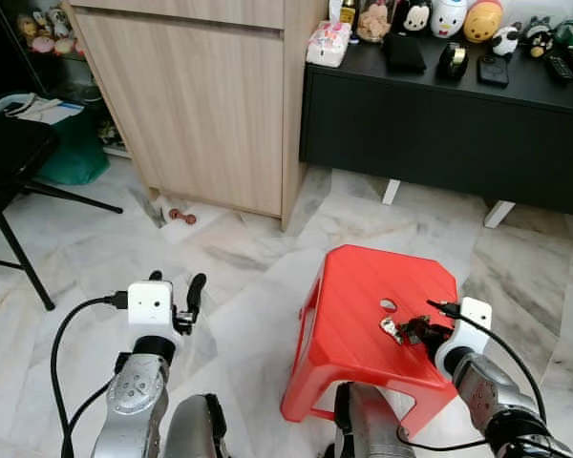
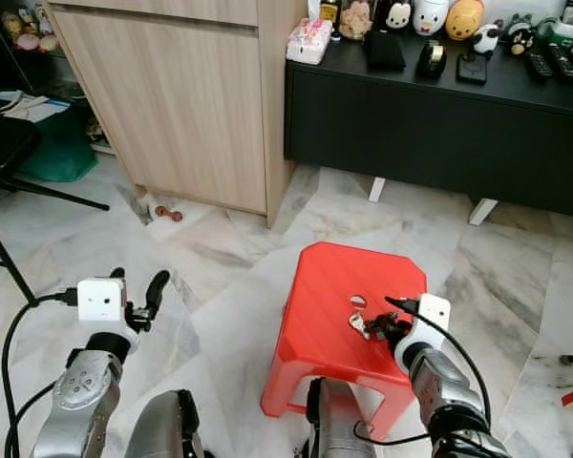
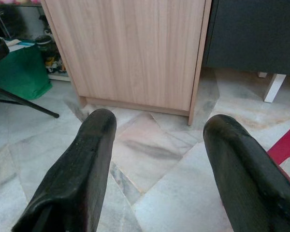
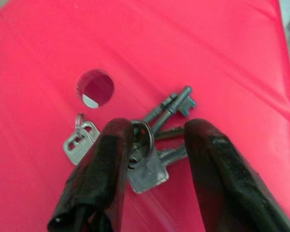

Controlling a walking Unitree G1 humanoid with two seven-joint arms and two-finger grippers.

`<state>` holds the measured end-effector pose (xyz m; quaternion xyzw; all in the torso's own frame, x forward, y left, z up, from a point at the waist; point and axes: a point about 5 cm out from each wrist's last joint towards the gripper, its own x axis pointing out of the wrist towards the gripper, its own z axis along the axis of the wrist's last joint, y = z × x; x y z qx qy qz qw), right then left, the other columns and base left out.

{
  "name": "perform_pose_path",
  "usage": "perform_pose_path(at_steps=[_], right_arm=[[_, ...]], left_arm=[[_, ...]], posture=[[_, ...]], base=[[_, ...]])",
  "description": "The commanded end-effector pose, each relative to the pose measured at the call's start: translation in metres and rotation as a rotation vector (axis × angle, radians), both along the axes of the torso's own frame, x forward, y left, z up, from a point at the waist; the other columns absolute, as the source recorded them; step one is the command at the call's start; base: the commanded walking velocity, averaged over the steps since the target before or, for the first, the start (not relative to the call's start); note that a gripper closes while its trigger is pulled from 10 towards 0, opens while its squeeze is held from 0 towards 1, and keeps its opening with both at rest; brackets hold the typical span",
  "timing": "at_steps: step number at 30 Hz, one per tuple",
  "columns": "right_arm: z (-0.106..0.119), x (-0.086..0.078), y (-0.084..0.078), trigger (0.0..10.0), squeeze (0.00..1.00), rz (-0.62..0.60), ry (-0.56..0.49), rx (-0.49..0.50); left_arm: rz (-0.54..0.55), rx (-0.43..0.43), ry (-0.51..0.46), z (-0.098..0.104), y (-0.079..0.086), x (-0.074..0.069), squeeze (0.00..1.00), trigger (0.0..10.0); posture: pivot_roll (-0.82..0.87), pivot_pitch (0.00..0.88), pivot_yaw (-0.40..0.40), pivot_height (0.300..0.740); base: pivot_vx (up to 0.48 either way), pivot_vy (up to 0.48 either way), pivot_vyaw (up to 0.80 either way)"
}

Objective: Hang keys on a hook

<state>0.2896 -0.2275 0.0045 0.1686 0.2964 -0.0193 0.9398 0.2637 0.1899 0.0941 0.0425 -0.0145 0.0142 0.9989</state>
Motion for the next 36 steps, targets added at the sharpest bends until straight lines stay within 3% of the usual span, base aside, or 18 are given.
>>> perform_pose_path(at_steps=[1, 2, 3, 24, 36], right_arm=[[0.003, 0.002, -0.001, 10.0, 0.49, 0.005, -0.008, -0.001], [0.003, 0.002, -0.001, 10.0, 0.49, 0.005, -0.008, -0.001], [0.003, 0.002, -0.001, 10.0, 0.0, 0.008, -0.009, -0.002], [-0.001, -0.001, 0.01, 10.0, 0.0, 0.072, 0.018, 0.026], [0.001, -0.002, 0.004, 10.0, 0.0, 0.043, 0.001, 0.018]], left_arm=[[-0.003, 0.002, 0.0, 0.0, -0.001, 0.001, 0.0, 10.0], [-0.003, 0.002, 0.0, 0.0, -0.001, 0.001, 0.0, 10.0], [-0.003, 0.002, 0.0, 0.0, -0.001, 0.001, 0.0, 10.0], [-0.007, 0.003, -0.003, 0.0, -0.001, 0.001, 0.0, 10.0], [-0.009, 0.0, -0.002, 0.0, -0.002, 0.001, 0.0, 10.0]], posture=[[-0.09, 0.125, -0.068, 0.596], [-0.09, 0.125, -0.068, 0.596], [-0.09, 0.125, -0.068, 0.596], [-0.08, 0.116, -0.069, 0.596], [-0.09, 0.121, -0.07, 0.596]], base=[[0.0, 0.0, 0.0], [0.0, 0.0, 0.0], [0.0, 0.0, 0.0], [0.0, 0.0, 0.0], [0.0, 0.0, 0.0]])
